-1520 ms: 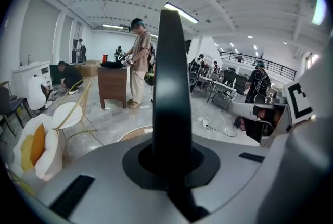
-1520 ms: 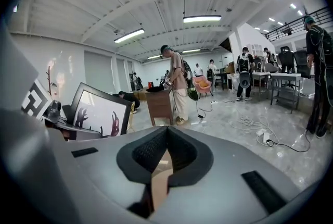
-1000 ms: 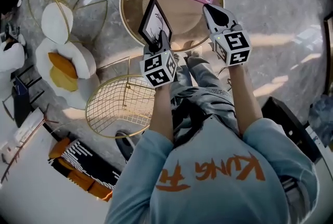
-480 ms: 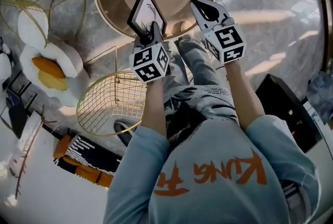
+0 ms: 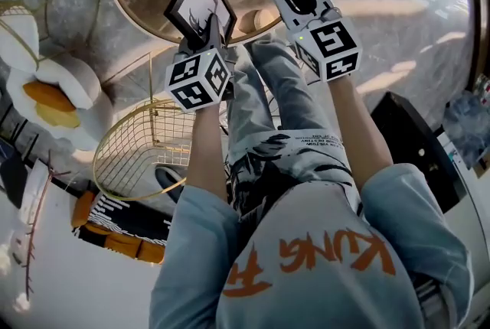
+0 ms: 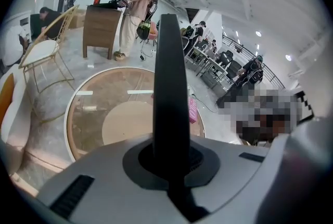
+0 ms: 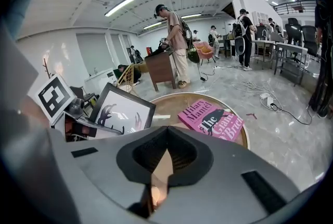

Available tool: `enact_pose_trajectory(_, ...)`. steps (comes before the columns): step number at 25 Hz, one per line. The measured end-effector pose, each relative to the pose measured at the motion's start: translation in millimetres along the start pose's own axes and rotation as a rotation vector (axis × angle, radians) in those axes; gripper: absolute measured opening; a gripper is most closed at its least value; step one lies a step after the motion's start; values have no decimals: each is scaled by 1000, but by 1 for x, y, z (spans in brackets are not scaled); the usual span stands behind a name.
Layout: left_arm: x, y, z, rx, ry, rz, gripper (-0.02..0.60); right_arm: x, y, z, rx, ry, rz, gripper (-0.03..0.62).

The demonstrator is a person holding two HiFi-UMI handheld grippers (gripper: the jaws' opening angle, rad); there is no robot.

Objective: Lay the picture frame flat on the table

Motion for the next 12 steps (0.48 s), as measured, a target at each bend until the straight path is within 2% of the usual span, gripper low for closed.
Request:
enact_pose_trajectory(6,-13,-27,-14,-51,45,-52,26,-36,-20,-7,29,-53,-21,-3)
enact_pose_trajectory(12,-20,-58,-35,-130,219,-92,26,-68,-42,-8,31,-82,-41,-3)
Point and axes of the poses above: the fingertips, and each gripper's own axes: y backward along the fingers, z to its right, x out of its top, the point moved 6 cm from there along y, backward along the fingers, and after that the axes turned 14 degrees about y, right-handed, at the moved point
